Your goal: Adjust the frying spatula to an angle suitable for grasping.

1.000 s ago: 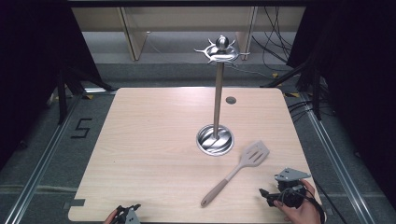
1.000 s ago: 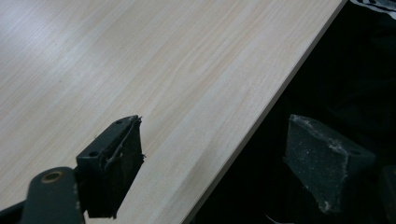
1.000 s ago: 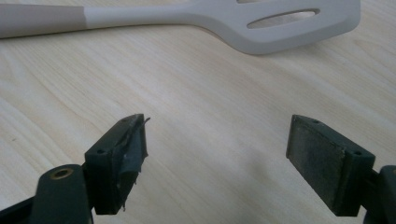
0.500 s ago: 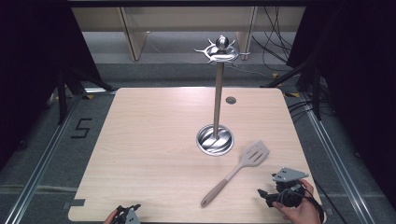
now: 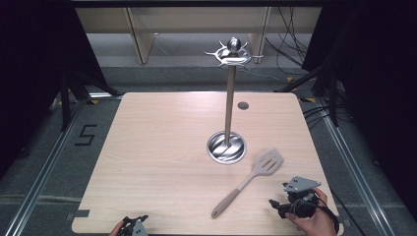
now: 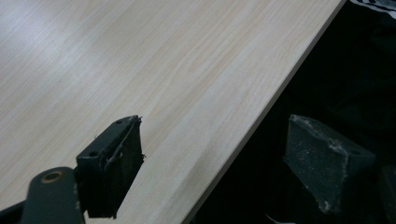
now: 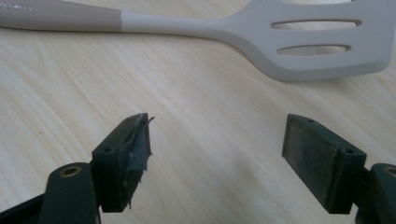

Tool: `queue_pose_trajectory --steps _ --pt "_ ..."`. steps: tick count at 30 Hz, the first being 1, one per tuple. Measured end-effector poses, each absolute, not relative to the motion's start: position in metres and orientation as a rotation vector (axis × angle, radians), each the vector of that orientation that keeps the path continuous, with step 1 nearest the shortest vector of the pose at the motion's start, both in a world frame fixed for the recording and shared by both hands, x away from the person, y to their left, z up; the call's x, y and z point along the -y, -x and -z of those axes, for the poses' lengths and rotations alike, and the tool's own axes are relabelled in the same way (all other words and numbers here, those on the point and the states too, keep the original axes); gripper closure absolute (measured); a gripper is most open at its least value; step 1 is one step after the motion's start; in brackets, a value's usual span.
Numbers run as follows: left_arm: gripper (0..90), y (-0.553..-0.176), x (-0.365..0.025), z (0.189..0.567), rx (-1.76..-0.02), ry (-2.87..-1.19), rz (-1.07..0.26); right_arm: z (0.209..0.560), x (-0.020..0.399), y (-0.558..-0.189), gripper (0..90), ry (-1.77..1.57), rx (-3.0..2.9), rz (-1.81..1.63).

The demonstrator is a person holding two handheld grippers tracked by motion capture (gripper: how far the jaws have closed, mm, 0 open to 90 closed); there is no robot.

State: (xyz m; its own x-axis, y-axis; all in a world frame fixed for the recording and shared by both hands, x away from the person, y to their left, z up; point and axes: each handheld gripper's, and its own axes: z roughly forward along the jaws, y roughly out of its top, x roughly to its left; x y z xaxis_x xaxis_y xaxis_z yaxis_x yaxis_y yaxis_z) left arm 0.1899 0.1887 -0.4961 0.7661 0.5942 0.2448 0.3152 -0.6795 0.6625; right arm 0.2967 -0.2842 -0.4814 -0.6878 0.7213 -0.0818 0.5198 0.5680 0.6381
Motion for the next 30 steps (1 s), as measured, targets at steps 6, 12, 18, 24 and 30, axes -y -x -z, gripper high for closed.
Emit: queue_pose_trajectory --steps 6,12,18,24,30 --pt "18.5 -0.190 -0.188 0.496 -0.681 -2.350 -0.628 0.478 0.280 -0.298 27.9 -0.932 -2.497 -0.880" --pt "18.5 -0.190 -0.188 0.496 -0.679 -2.352 -0.611 0.469 0.264 -0.306 31.4 -0.789 -2.563 -0.913" --pt "18.5 -0.190 -0.188 0.496 -0.679 -2.351 -0.610 0.468 0.246 -0.319 33.1 -0.712 -2.598 -0.938" --pt "18.5 -0.190 -0.189 0.495 -0.679 -2.351 -0.612 0.468 0.231 -0.330 33.1 -0.658 -2.626 -0.922" --pt "18.5 -0.190 -0.188 0.496 -0.679 -2.351 -0.609 0.468 0.209 -0.338 33.0 -0.542 -2.689 -0.898"
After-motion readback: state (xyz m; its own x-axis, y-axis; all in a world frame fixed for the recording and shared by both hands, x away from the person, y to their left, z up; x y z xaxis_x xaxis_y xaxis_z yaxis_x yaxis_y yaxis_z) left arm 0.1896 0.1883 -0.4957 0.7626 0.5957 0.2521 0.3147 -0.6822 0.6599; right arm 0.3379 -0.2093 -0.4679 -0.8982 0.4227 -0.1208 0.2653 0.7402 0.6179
